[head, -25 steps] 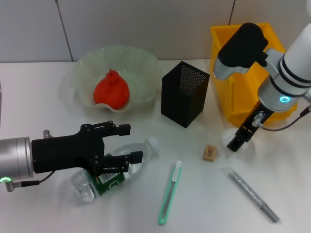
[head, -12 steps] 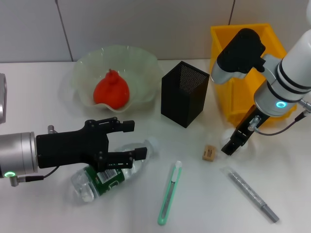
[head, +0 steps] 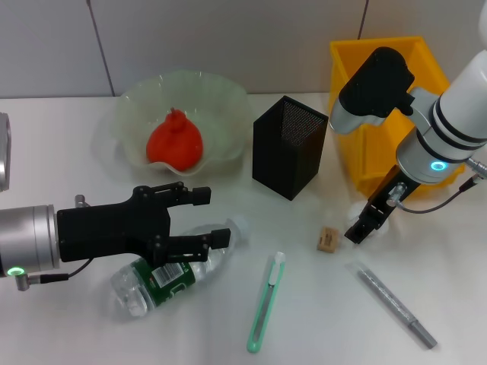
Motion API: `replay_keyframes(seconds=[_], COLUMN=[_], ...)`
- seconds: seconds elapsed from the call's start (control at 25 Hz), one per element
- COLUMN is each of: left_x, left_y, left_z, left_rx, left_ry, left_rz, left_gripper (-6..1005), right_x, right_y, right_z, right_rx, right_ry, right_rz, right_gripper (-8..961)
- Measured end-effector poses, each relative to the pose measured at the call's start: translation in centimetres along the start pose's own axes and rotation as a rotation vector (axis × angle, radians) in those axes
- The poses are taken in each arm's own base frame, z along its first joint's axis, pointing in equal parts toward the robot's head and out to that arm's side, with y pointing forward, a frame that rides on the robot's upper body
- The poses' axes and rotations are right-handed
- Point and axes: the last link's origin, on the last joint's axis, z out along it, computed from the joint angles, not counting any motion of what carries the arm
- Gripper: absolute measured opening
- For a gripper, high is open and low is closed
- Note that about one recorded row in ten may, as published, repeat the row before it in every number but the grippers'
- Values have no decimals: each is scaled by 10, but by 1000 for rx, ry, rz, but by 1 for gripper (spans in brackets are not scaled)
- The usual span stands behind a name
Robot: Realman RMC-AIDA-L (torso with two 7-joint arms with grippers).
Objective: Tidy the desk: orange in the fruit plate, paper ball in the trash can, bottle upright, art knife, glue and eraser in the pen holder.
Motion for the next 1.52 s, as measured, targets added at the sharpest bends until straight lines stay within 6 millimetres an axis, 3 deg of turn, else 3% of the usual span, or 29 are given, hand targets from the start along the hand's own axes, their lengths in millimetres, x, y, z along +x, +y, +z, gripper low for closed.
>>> replay_keyframes(seconds=[0.28, 0.48, 0.68, 0.84, 1.04, 1.24, 1.52], left_x=[0, 1, 1, 1, 1, 1, 0], left_y=[0, 0, 0, 0, 0, 0, 0], left_z=[0, 0, 0, 0, 0, 0, 0], left_rx=[-1, -2, -1, -2, -2, -3, -3], left_ry=[0, -1, -1, -1, -2, -3, -3], left_rz=[3, 4, 5, 5, 5, 5, 4], left_gripper=[813, 813, 812, 813, 813, 812, 813], right_x=[0, 0, -1, -6, -11, -16, -12], right_y=[0, 0, 2, 6, 10, 13, -12], right_z=[0, 0, 0, -7, -27, -60, -103], right_rx=[0, 0, -17, -45, -76, -87, -7], right_ry=[0, 0, -5, -28, -73, -163, -348], right_rz=[0, 0, 4, 4, -3, -4, 106], right_gripper=[823, 721, 554, 552, 549, 548, 548])
